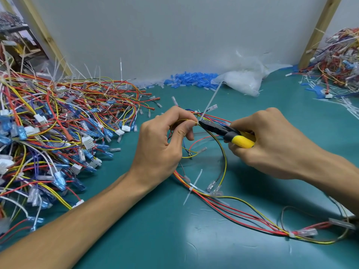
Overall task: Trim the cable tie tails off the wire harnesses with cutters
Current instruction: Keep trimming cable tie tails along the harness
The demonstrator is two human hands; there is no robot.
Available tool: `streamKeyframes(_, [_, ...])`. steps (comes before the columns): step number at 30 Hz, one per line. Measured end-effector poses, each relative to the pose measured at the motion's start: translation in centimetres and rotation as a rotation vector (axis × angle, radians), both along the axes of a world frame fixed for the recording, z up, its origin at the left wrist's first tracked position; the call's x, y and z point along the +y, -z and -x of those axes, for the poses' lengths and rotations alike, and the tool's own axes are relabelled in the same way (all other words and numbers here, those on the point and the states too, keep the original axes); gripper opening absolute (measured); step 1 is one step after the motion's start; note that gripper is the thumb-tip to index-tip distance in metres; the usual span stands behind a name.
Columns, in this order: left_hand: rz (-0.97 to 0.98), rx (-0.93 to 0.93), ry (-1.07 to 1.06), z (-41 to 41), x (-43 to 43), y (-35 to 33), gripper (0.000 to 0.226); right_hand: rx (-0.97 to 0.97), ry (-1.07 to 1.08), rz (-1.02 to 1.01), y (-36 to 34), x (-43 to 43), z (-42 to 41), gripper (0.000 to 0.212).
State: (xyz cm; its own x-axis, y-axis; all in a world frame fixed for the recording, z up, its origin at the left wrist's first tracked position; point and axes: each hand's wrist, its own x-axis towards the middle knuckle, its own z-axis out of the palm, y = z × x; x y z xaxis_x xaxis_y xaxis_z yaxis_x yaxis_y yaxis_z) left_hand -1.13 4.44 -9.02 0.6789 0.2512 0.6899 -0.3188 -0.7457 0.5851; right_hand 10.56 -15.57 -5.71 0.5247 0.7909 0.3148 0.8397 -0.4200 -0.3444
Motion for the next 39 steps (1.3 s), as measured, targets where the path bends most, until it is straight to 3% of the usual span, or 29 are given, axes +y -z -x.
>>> streamKeyframes(8, [0.062, 0.024, 0.055, -0.1, 0.0, 0.2, 0.003, -0.014, -0.03, 0.002, 0.3, 0.1, 0.2, 0.018])
streamKeyframes(11, [0.127, 0.036, 0.067, -0.2, -0.4, 0.2, 0.023, -0.027, -0.044, 0.004, 0.4, 0.2, 0.5, 0.017])
streamKeyframes(14, [0.165, 0.012, 0.084, -0.2, -0.3, 0.2, 0.028, -0.018, -0.074, 0.0, 0.5, 0.3, 0.6, 0.015])
streamKeyframes(24, [0.209, 0.059, 0.226, 0.1, -0.1, 0.4, 0.01, 0.061, -0.066, -0.055, 0.3, 0.3, 0.7, 0.022])
streamKeyframes(28, [0.234, 0.137, 0.249, 0.3, 0.1, 0.2, 0.031, 0.118, -0.048, -0.066, 0.3, 0.3, 0.9, 0.021])
streamKeyframes(34, [0.446, 0.229, 0.364, -0.1, 0.0, -0.2, 0.046, 0.117, -0.058, -0.063, 0.2, 0.4, 1.1, 0.021])
streamKeyframes(39, [0.519, 0.227, 0.418, -0.3, -0.2, -0.3, 0.033, 0.033, -0.088, -0.061, 0.5, 0.3, 0.7, 0.022])
